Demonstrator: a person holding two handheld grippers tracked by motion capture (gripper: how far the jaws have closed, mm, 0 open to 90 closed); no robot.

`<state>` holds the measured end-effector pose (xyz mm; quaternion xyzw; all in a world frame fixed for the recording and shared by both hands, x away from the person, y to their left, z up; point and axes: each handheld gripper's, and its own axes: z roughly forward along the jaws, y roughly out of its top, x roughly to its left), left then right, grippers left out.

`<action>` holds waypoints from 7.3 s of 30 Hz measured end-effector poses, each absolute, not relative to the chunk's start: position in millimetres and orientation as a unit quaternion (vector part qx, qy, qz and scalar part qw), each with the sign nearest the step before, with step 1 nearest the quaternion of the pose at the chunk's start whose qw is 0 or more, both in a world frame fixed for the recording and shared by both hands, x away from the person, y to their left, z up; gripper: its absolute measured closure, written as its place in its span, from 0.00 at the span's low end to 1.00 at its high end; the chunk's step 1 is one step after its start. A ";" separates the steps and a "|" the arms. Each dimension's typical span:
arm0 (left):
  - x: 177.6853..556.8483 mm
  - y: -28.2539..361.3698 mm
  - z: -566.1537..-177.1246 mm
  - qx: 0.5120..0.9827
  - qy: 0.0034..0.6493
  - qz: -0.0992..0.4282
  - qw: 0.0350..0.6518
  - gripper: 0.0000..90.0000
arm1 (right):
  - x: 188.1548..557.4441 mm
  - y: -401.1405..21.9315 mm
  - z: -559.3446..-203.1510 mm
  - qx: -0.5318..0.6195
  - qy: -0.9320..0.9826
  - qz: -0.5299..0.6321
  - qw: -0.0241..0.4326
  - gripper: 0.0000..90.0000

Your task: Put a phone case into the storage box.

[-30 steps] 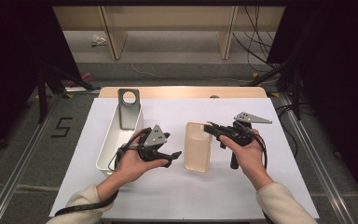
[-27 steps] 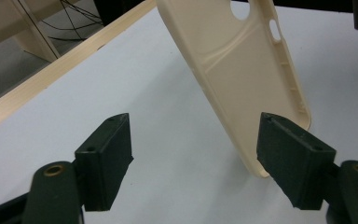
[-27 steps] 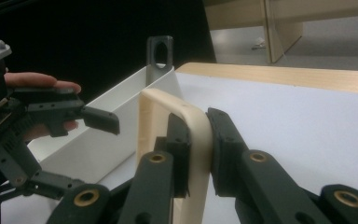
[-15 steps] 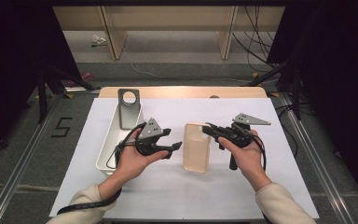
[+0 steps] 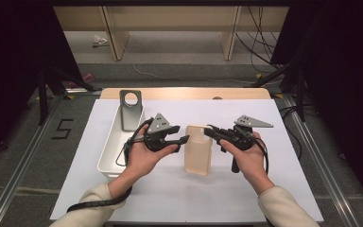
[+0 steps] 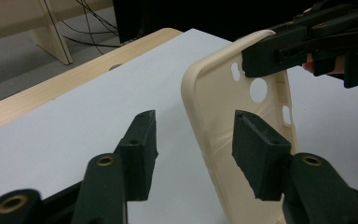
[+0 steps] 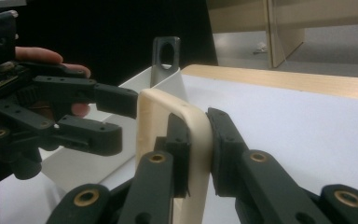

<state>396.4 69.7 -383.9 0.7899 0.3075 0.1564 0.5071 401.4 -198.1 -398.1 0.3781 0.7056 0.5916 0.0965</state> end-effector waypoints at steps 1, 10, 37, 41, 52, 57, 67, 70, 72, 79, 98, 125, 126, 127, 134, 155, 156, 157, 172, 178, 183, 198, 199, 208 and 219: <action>397.4 69.3 -383.3 0.789 0.309 0.155 0.508 0.60 | 401.3 -197.3 -398.2 0.377 0.706 0.592 0.097 0.89; 401.7 66.0 -381.7 0.788 0.323 0.143 0.505 0.73 | 399.5 -193.8 -397.7 0.374 0.707 0.592 0.098 0.89; 395.1 64.2 -372.9 0.762 0.346 0.178 0.518 0.93 | 398.9 -187.1 -399.2 0.359 0.716 0.588 0.113 0.83; 396.1 66.5 -370.4 0.758 0.348 0.185 0.519 0.92 | 399.4 -187.4 -398.7 0.358 0.722 0.577 0.132 0.71; 399.8 77.3 -364.8 0.750 0.354 0.205 0.520 0.92 | 397.8 -186.5 -395.5 0.334 0.739 0.567 0.146 0.37; 402.1 85.0 -359.8 0.742 0.359 0.209 0.525 0.92 | 396.9 -190.1 -396.4 0.330 0.747 0.559 0.145 0.30; 405.9 102.8 -349.3 0.727 0.371 0.217 0.536 0.92 | 394.3 -203.7 -397.9 0.339 0.751 0.545 0.156 0.26; 406.2 106.6 -346.7 0.725 0.370 0.219 0.538 0.93 | 393.1 -211.1 -399.2 0.346 0.749 0.541 0.160 0.26; 406.3 108.2 -344.7 0.724 0.370 0.221 0.539 0.93 | 392.5 -215.6 -400.1 0.351 0.747 0.541 0.163 0.26; 406.9 115.5 -337.9 0.719 0.365 0.230 0.545 0.92 | 388.0 -228.4 -402.6 0.360 0.744 0.536 0.173 0.26; 411.2 133.3 -328.9 0.710 0.375 0.240 0.545 0.93 | 377.0 -236.3 -408.4 0.358 0.754 0.521 0.178 0.24; 415.7 160.2 -315.9 0.698 0.382 0.266 0.544 0.93 | 364.4 -245.9 -412.8 0.360 0.759 0.512 0.179 0.24; 415.9 160.7 -315.7 0.699 0.381 0.267 0.543 0.92 | 364.2 -246.0 -412.8 0.359 0.759 0.513 0.180 0.24; 416.1 161.2 -315.5 0.698 0.381 0.267 0.544 0.92 | 363.8 -246.2 -412.6 0.359 0.758 0.513 0.180 0.24; 417.2 168.0 -311.8 0.693 0.382 0.268 0.549 0.92 | 362.1 -247.6 -413.2 0.359 0.759 0.512 0.180 0.24; 420.8 191.0 -303.7 0.685 0.387 0.280 0.550 0.92 | 359.8 -249.9 -414.3 0.359 0.761 0.509 0.183 0.24; 420.9 191.5 -303.6 0.685 0.387 0.281 0.550 0.92 | 359.6 -250.1 -414.4 0.358 0.761 0.509 0.183 0.24; 421.1 192.3 -303.5 0.685 0.387 0.281 0.549 0.92 | 359.4 -250.2 -414.4 0.358 0.761 0.509 0.184 0.24; 421.7 198.8 -301.2 0.680 0.392 0.286 0.550 0.92 | 355.8 -250.3 -414.6 0.352 0.766 0.506 0.184 0.23; 422.6 201.0 -300.4 0.680 0.392 0.289 0.548 0.92 | 354.8 -250.6 -414.7 0.352 0.767 0.505 0.183 0.23; 423.4 204.4 -299.7 0.680 0.393 0.291 0.547 0.92 | 354.0 -251.7 -415.3 0.352 0.768 0.504 0.183 0.23; 426.1 212.6 -299.7 0.679 0.396 0.296 0.543 0.92 | 351.2 -254.9 -417.3 0.350 0.772 0.498 0.183 0.23; 426.6 213.3 -299.8 0.678 0.397 0.295 0.544 0.92 | 351.1 -255.1 -417.3 0.350 0.772 0.498 0.183 0.23; 431.1 225.0 -298.4 0.674 0.401 0.296 0.546 0.92 | 349.1 -258.9 -418.2 0.353 0.773 0.494 0.184 0.23; 438.9 241.6 -296.9 0.673 0.406 0.296 0.543 0.92 | 347.9 -261.5 -418.5 0.356 0.773 0.492 0.185 0.23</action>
